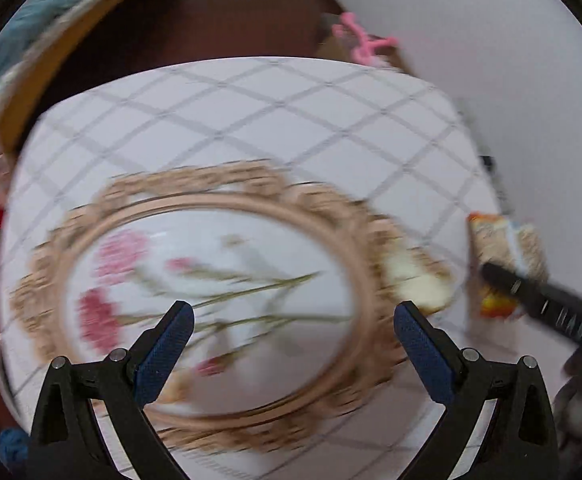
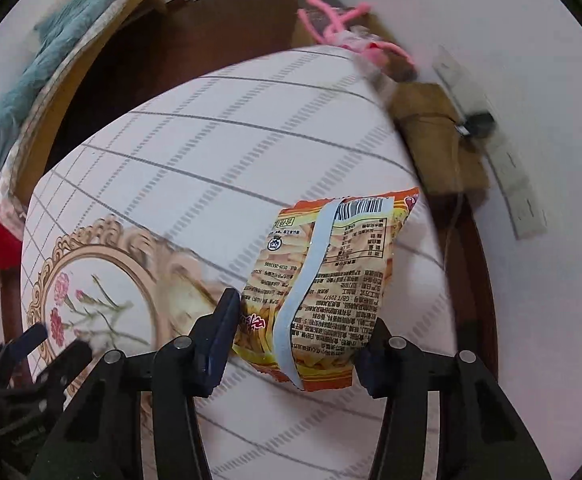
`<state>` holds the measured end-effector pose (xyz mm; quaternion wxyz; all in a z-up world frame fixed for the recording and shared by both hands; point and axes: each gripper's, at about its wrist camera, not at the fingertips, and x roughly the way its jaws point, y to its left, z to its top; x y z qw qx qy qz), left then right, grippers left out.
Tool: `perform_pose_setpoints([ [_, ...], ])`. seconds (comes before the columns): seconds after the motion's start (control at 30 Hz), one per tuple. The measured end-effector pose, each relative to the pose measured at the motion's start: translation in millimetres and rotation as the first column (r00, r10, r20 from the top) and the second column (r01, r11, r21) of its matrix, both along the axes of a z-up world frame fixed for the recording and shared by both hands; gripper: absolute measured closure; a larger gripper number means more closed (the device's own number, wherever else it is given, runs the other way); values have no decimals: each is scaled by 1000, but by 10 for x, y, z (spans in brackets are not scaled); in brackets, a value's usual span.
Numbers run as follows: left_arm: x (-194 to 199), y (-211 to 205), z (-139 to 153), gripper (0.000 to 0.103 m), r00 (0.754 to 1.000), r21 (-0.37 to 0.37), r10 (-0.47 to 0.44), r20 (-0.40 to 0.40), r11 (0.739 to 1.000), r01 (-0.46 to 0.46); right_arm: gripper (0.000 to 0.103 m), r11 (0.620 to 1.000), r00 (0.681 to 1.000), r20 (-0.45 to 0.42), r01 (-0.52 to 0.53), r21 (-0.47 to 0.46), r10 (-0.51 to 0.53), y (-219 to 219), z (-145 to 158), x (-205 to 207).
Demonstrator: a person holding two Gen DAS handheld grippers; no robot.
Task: Collect trash
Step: 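Grasp the bread piece with the left tool while the right tool grasps the orange snack bag, then carry bread and snack bag over the bin and open both tools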
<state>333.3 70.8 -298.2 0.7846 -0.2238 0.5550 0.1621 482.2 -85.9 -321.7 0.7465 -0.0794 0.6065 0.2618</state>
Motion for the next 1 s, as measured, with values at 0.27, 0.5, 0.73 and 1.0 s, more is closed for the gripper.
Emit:
perform_pose_setpoints([
  [0.27, 569, -325, -104, 52, 986, 26, -164, -11, 986, 164, 51, 995, 995, -44, 90, 35, -89, -525, -129, -49],
  [0.5, 481, -399, -89, 98, 978, 115, -205, -27, 972, 207, 56, 996, 996, -41, 82, 34, -80, -543, -175, -150],
  [0.73, 9, -333, 335, 100, 990, 230, -138, 30, 965, 128, 59, 997, 999, -5, 54, 63, -54, -550, 10, -321],
  [1.0, -572, -141, 919, 100, 990, 282, -51, 133, 959, 12, 59, 990, 999, 45, -15, 143, 8, -474, 536, -723],
])
